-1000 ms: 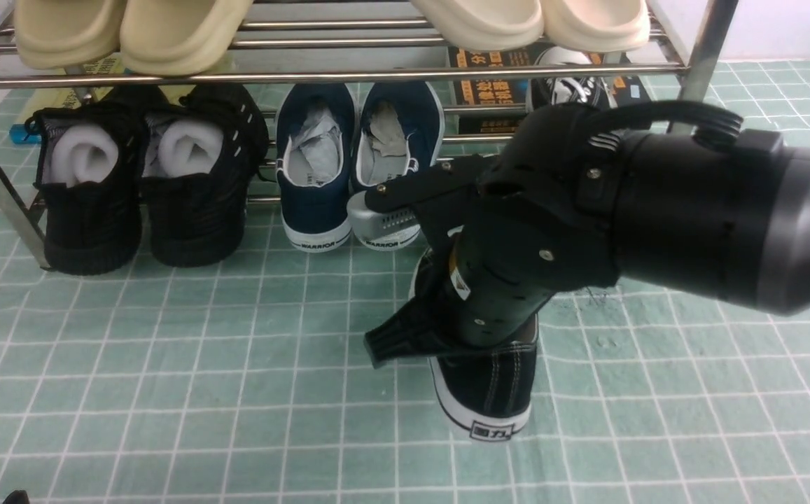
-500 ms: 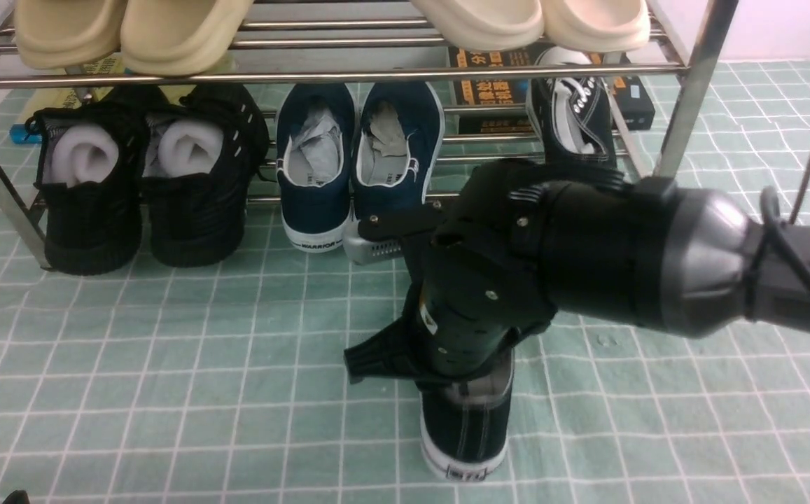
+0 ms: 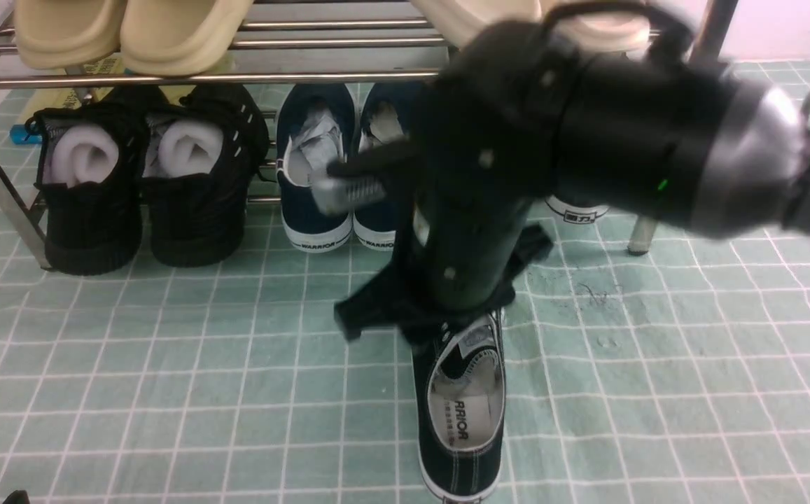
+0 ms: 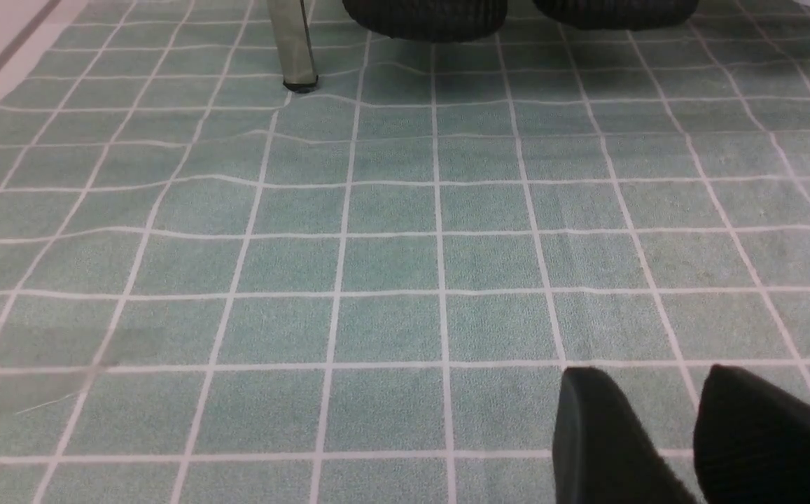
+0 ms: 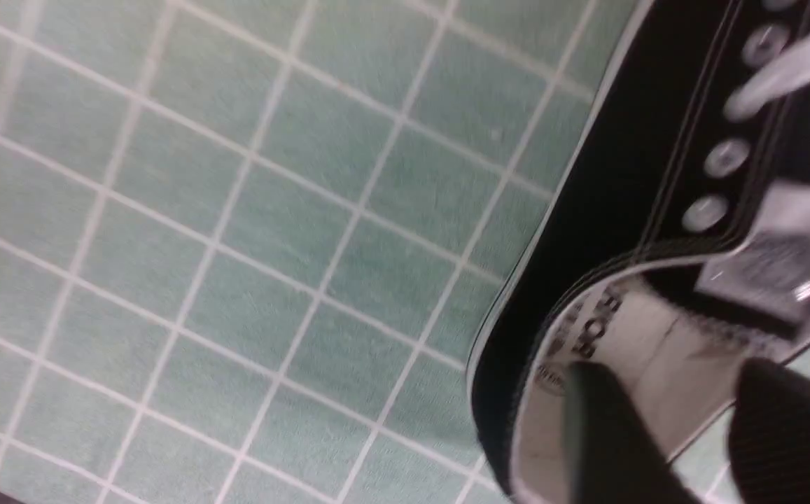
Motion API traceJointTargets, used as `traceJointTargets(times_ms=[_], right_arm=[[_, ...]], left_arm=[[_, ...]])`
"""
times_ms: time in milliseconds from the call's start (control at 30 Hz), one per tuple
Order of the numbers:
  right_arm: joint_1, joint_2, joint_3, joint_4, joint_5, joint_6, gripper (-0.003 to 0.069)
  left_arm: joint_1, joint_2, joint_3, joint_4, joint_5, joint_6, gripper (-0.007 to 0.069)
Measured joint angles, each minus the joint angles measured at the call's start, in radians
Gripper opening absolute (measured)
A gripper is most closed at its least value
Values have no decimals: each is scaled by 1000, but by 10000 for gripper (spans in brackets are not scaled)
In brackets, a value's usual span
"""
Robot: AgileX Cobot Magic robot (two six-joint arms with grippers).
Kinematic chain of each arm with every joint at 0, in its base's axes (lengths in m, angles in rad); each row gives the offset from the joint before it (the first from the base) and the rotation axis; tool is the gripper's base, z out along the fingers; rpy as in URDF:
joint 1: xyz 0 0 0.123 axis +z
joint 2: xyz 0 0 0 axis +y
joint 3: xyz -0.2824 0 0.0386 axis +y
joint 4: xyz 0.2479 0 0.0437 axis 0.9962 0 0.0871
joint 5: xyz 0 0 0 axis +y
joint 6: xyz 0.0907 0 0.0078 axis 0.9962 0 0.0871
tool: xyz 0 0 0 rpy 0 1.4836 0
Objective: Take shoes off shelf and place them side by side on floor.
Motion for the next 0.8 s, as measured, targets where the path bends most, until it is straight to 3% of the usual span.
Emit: traceJointTargets(times_ms=[33,100,167,300,467,600,633,700,733,800], right_arm=[[-24,-17,-22,4,10,-33,145],[-55,-30,-33,6,18,-64,35],[-96,-36,-36,-6,24,-82,-10],[-169,-33,-36,-36,28,-100,-13],[-286,-5,-36,-103,12,-109,24],[-351,15,-36,-123,-73,-109,123],[-373,26,-36,-128,-129,-109,183],[-384,31,-36,-132,-159,-109,221],[-397,42,-36,-145,-212,-109,285],[-403,53,-36,-166,-270,-111,341]], left_arm=[[0,0,0,0,0,0,242],[0,0,0,0,0,0,242],[0,0,0,0,0,0,242],[0,0,0,0,0,0,242],[0,0,0,1,0,0,242],[0,0,0,1,0,0,242],[0,0,0,1,0,0,242],[0,0,0,1,0,0,242],[0,0,0,1,0,0,242],[0,0,0,1,0,0,242]])
